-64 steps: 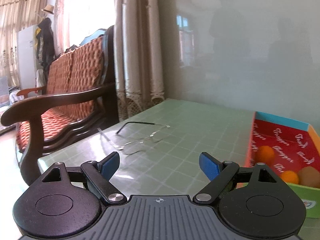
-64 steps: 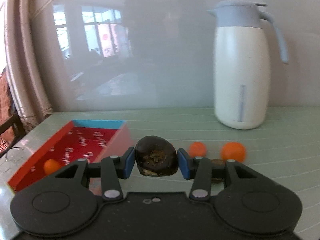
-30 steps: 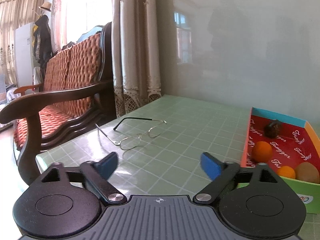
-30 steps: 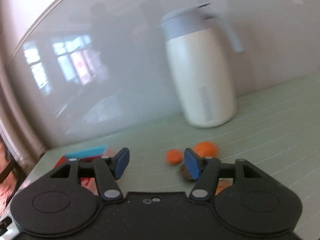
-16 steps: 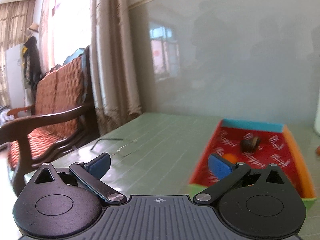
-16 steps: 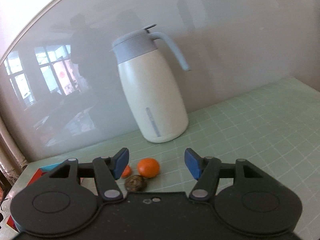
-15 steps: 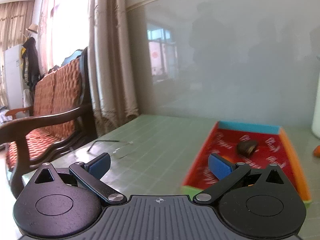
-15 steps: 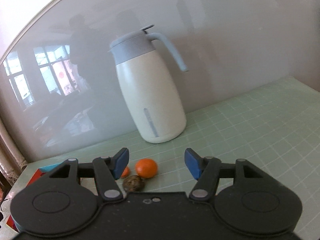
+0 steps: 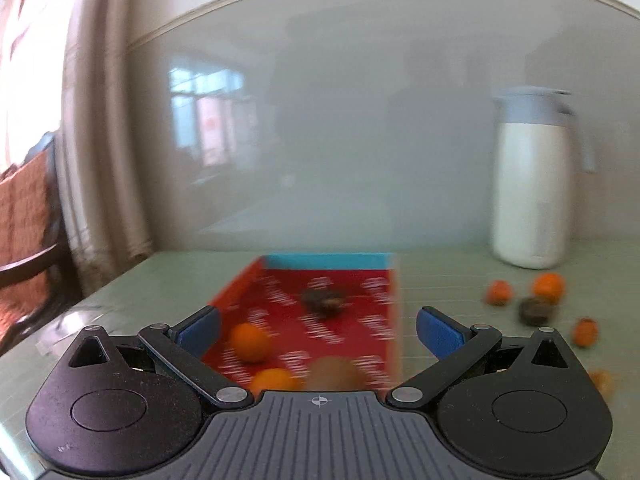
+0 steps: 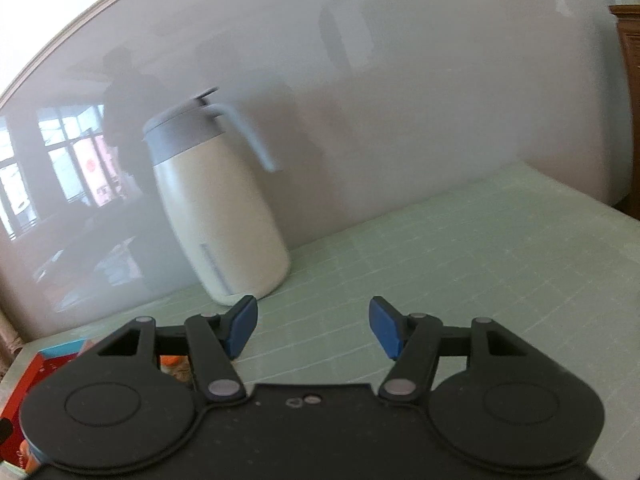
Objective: Organize fruits
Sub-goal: 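Move the left tool over to the fruit pile beside the jug, then grasp the orange-brown dried fruit with the left tool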
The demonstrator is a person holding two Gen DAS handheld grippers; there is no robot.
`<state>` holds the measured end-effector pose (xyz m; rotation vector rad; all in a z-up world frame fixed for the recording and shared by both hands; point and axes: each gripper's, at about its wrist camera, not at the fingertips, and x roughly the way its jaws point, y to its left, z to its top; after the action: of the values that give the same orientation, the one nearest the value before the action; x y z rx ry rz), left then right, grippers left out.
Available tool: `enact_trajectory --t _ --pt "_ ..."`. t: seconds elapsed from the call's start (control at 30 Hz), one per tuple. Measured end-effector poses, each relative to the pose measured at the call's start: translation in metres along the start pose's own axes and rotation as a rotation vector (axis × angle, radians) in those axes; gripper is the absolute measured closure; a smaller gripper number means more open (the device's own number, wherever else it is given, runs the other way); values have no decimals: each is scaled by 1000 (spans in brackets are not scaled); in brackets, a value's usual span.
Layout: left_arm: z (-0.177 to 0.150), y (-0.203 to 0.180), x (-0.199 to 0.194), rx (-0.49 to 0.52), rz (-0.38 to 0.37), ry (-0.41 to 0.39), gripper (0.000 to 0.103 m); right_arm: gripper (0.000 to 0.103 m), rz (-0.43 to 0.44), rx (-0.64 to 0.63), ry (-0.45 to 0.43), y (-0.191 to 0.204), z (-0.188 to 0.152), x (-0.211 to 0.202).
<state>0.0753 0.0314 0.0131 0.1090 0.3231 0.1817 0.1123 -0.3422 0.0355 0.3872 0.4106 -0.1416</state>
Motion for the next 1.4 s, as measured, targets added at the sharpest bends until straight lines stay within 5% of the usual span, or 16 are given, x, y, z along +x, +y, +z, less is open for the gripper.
enact_trajectory --t 0.33,0.53,0.87,0.93,1.0,1.13,1.23,1.4 --pt "3 -74 4 14 -140 10 0 41 -44 20 -13 -35 3 -8" --pt "1 -114 23 3 -229 109 0 40 -117 56 -17 -76 7 -13" --pt "-1 -190 38 123 -345 155 1 39 -200 98 -12 -121 7 -15" --pt "-1 -201 41 135 -353 168 5 39 -201 100 -12 -124 7 -15" --pt "-1 -208 46 134 -367 203 28 39 -202 95 -12 -126 6 -14" --pt "-2 -216 57 132 -353 257 43 39 -216 81 -8 -127 6 -13" --pt "-1 -216 58 118 -350 267 67 39 -228 82 -5 -130 6 -13" --pt "-1 -214 50 114 -350 254 71 39 -229 96 -15 -133 8 -16"
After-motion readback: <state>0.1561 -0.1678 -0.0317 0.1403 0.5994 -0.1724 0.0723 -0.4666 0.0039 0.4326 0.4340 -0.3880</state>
